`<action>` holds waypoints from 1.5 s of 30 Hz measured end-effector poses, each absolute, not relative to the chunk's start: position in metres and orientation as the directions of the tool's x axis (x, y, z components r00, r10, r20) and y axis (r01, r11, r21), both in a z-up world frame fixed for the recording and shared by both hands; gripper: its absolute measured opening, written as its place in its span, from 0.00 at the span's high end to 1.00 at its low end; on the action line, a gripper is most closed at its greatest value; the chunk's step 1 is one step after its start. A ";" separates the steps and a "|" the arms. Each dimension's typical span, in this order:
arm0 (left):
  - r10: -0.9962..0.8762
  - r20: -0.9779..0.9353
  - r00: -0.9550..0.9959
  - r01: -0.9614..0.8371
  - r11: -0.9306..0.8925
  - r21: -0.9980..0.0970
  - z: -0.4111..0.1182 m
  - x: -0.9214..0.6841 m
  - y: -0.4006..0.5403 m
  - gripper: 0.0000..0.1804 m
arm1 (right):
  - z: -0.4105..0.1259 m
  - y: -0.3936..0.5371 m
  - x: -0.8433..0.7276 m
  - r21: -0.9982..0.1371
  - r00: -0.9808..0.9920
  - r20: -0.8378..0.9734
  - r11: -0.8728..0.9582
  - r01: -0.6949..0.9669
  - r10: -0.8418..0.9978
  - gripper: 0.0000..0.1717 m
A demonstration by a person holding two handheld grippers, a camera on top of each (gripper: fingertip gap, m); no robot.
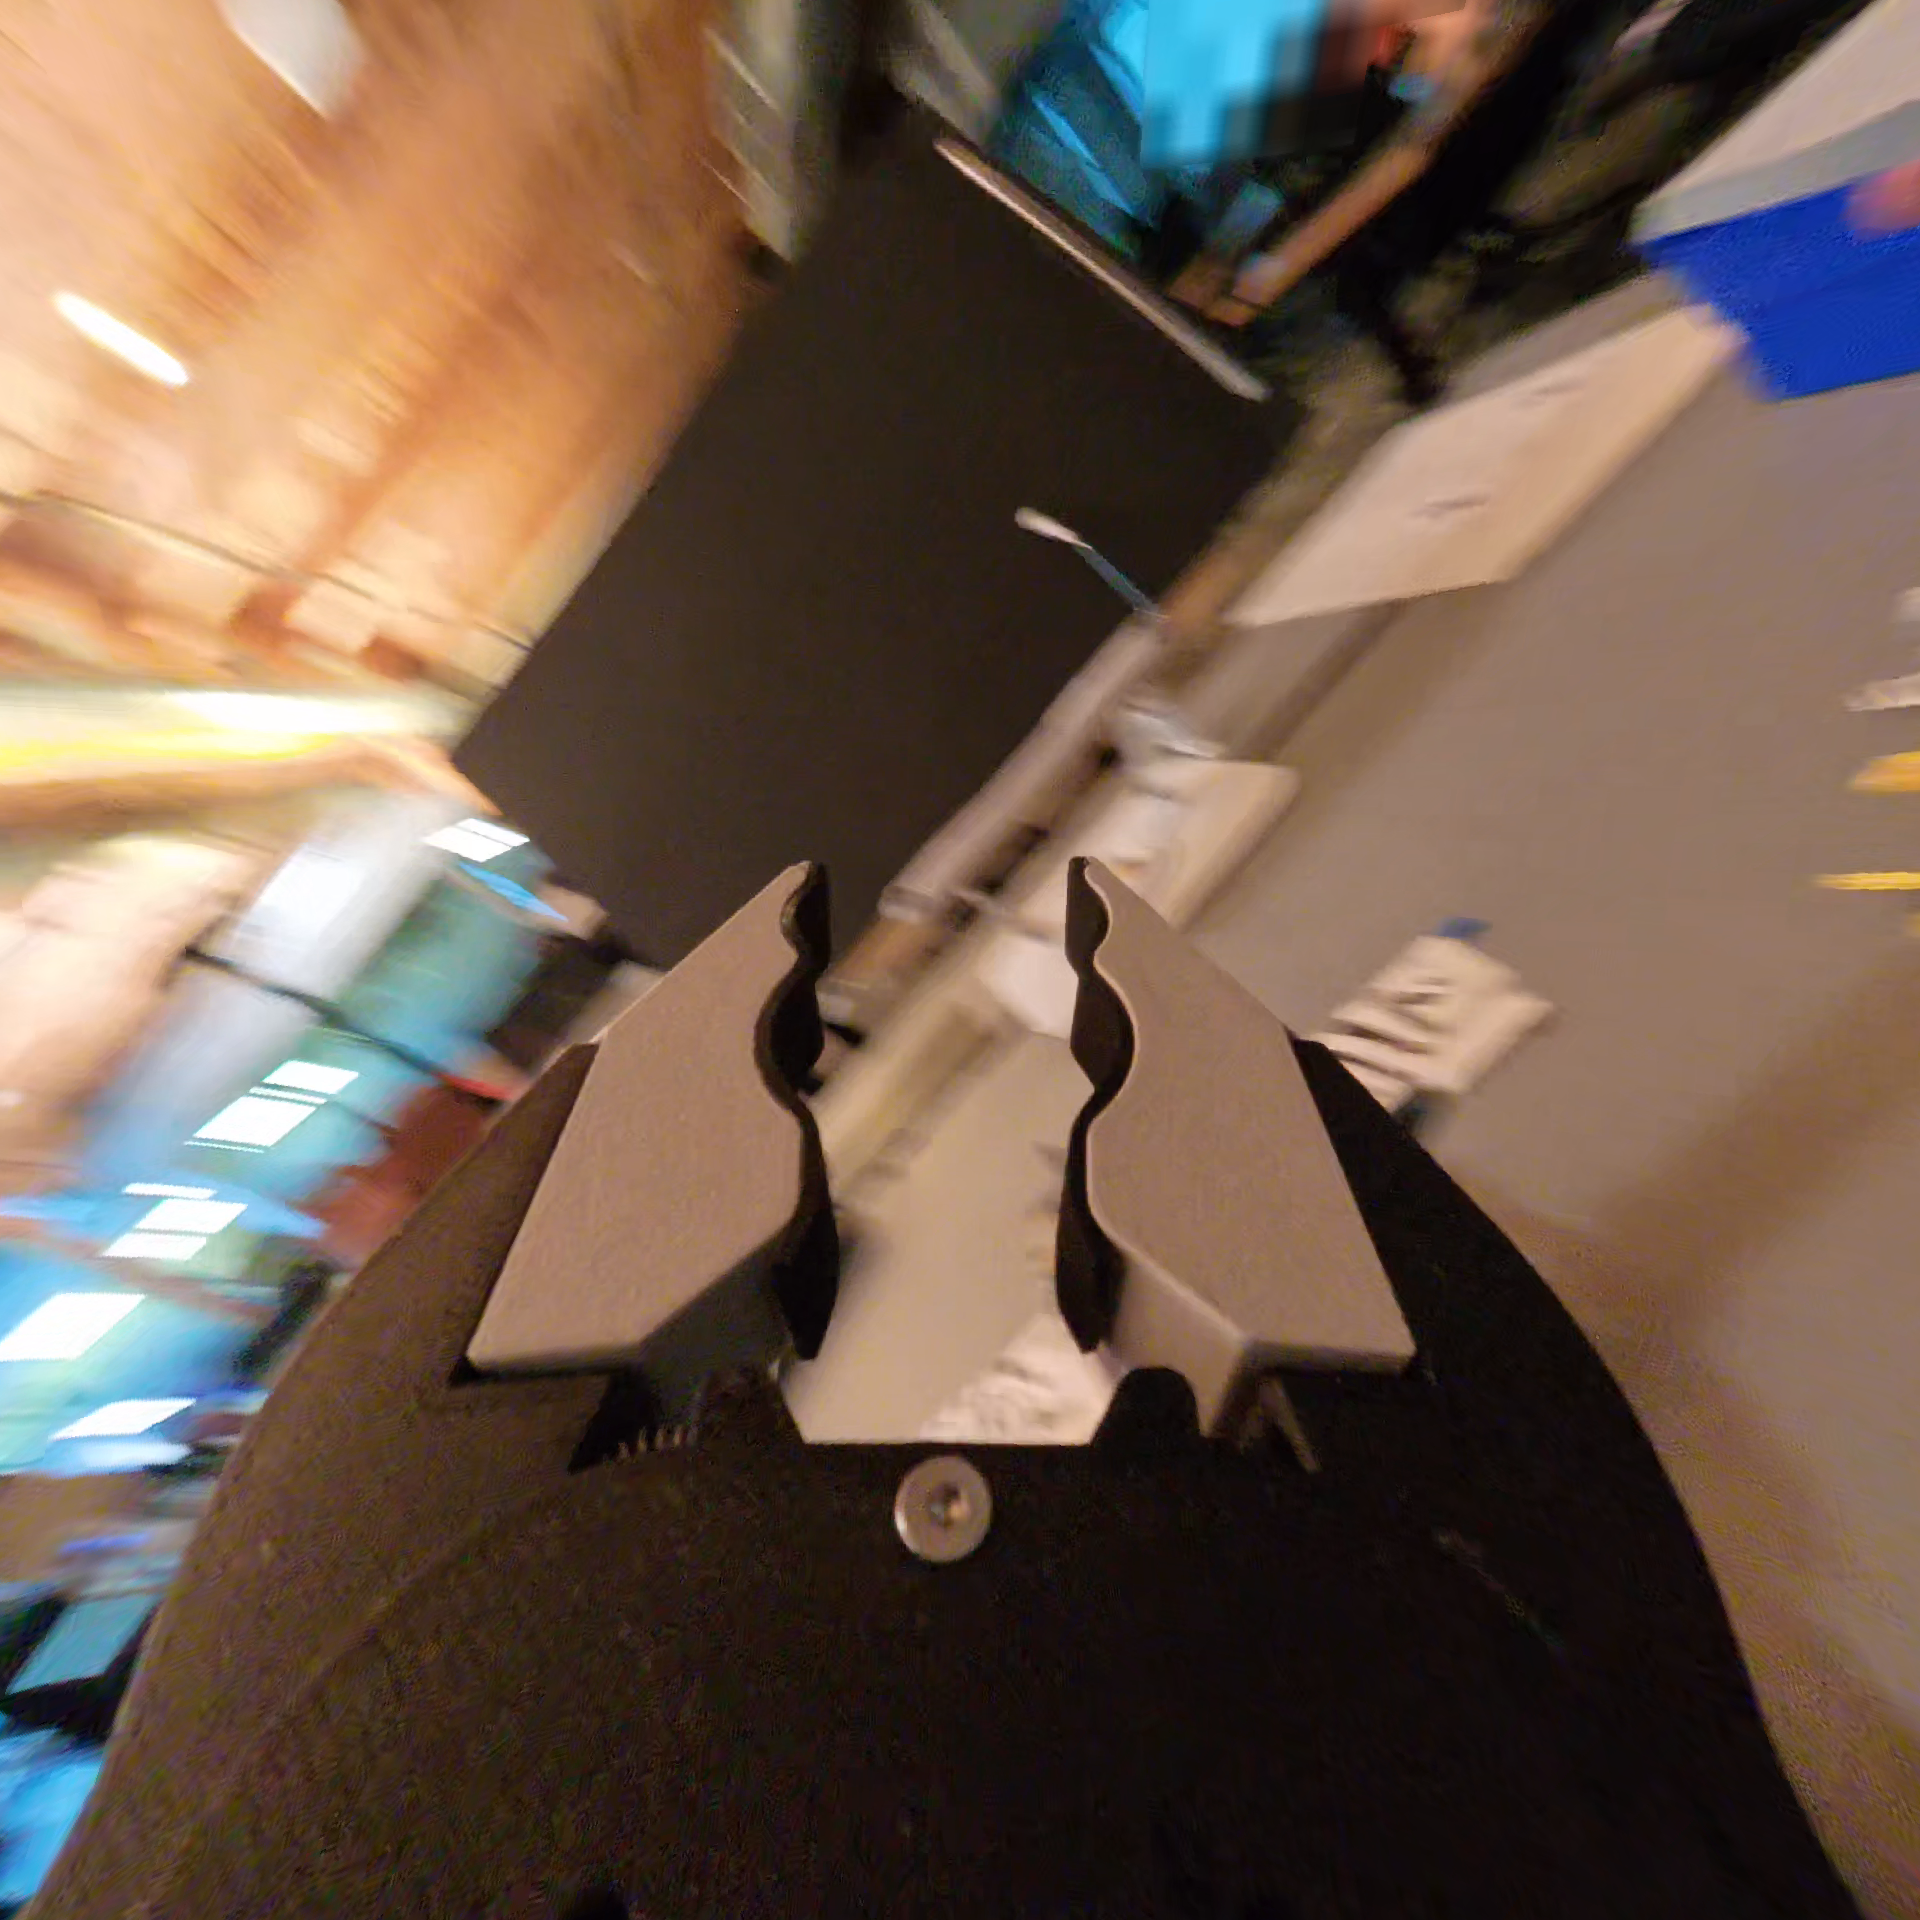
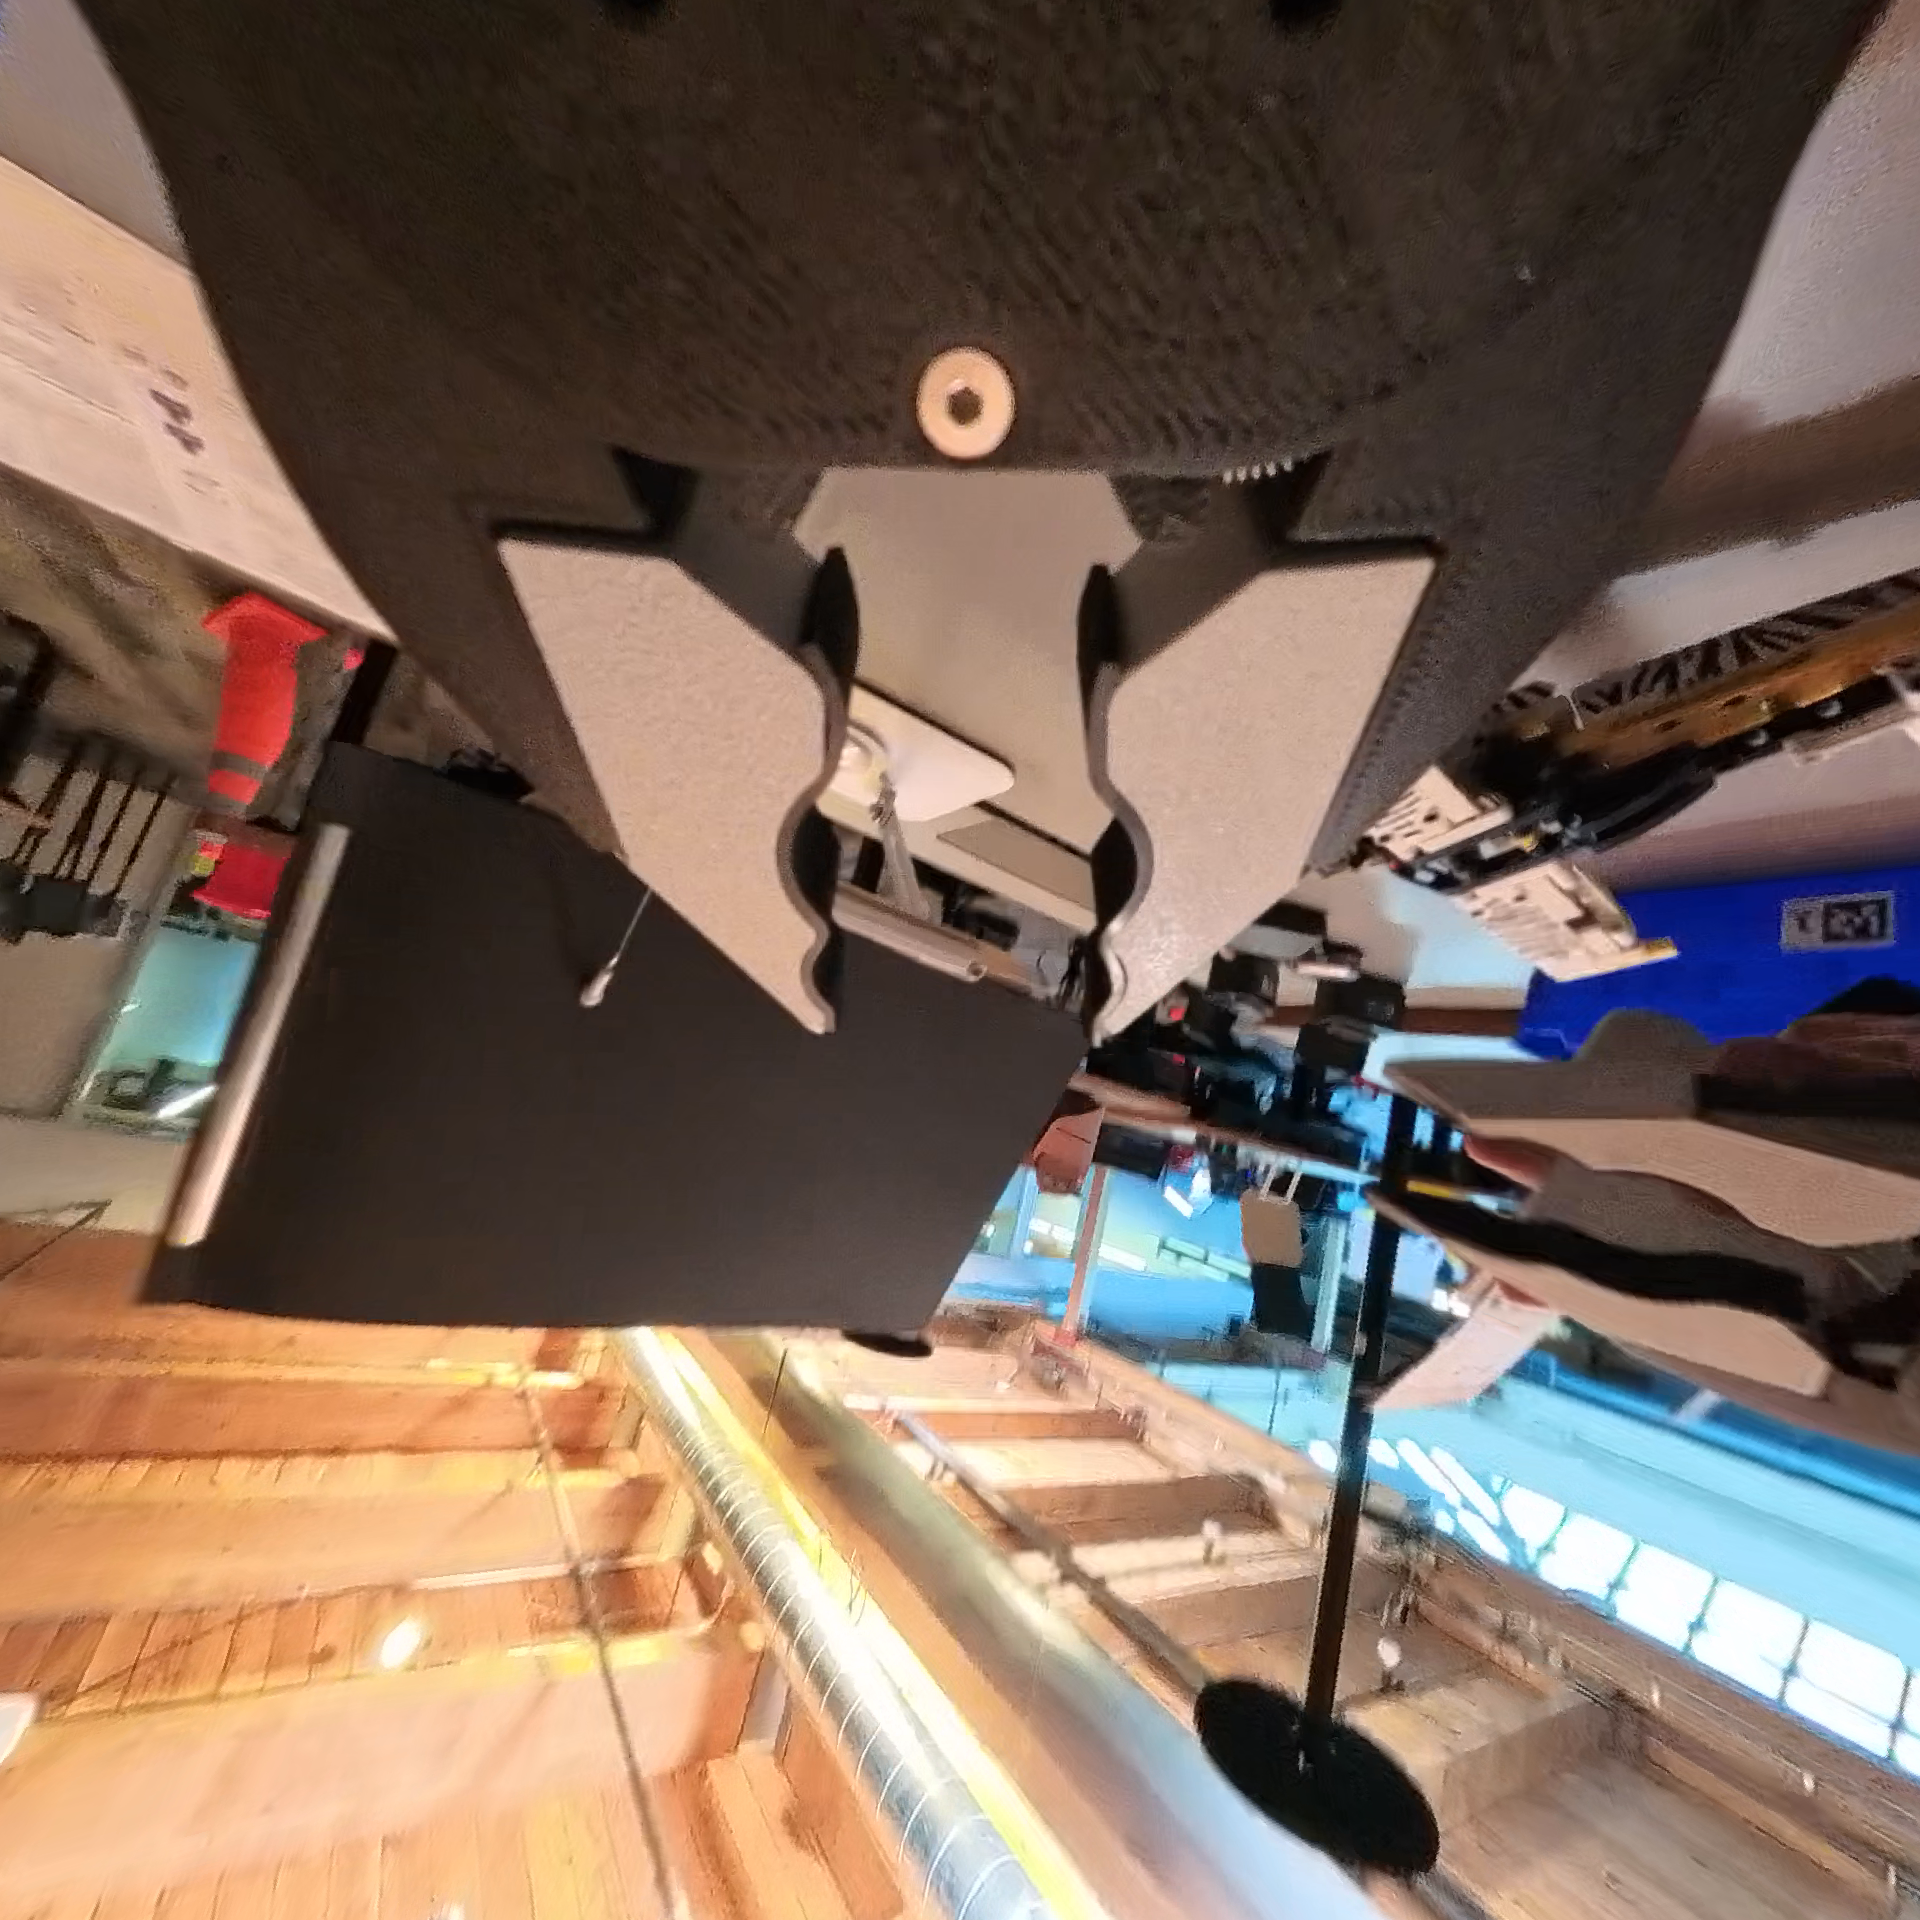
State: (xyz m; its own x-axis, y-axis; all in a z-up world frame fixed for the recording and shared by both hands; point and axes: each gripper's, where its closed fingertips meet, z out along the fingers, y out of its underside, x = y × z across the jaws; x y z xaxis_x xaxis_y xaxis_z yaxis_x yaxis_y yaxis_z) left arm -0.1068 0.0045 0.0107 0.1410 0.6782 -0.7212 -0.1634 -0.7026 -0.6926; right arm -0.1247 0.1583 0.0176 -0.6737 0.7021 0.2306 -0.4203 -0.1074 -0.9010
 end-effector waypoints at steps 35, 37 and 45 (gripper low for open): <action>0.261 -0.376 0.889 0.034 -0.857 -0.514 -0.138 -0.125 0.049 0.79 | -0.090 0.068 -0.138 -0.514 -0.529 -0.839 -0.133 0.848 -0.127 1.00; 0.283 -0.367 0.886 0.054 -0.850 -0.524 -0.135 -0.126 0.047 0.79 | -0.092 0.076 -0.143 -0.548 -0.560 -0.824 -0.134 0.826 -0.081 1.00; 0.278 -0.377 0.884 0.035 -0.841 -0.539 -0.134 -0.126 0.048 0.79 | -0.106 0.054 -0.124 -0.533 -0.533 -0.843 -0.025 0.846 -0.072 0.72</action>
